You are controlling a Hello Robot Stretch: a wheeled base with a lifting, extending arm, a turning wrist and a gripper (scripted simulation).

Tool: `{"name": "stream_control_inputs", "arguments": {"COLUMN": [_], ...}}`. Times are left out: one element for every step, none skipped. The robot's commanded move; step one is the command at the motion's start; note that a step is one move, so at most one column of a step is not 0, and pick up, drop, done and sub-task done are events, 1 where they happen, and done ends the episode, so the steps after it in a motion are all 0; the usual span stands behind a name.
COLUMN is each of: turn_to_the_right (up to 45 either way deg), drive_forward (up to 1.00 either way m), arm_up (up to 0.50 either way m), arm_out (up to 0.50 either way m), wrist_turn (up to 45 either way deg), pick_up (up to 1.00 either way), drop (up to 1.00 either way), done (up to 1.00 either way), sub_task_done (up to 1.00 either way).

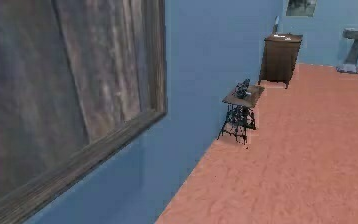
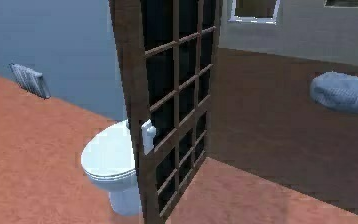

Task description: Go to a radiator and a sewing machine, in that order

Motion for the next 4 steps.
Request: {"name": "stream_control_inputs", "arguments": {"turn_to_the_right": [9.0,0.0,21.0,0.0], "drive_forward": [0.0,0.45,0.0,0.75], "arm_up": [0.0,0.0,0.0,0.0], "arm_out": [0.0,0.0,0.0,0.0], "wrist_turn": [0.0,0.0,0.0,0.0], "pick_up": [0.0,0.0,0.0,0.0], "drop": [0.0,0.0,0.0,0.0], "done": [0.0,0.0,0.0,0.0], "sub_task_done": [0.0,0.0,0.0,0.0]}}
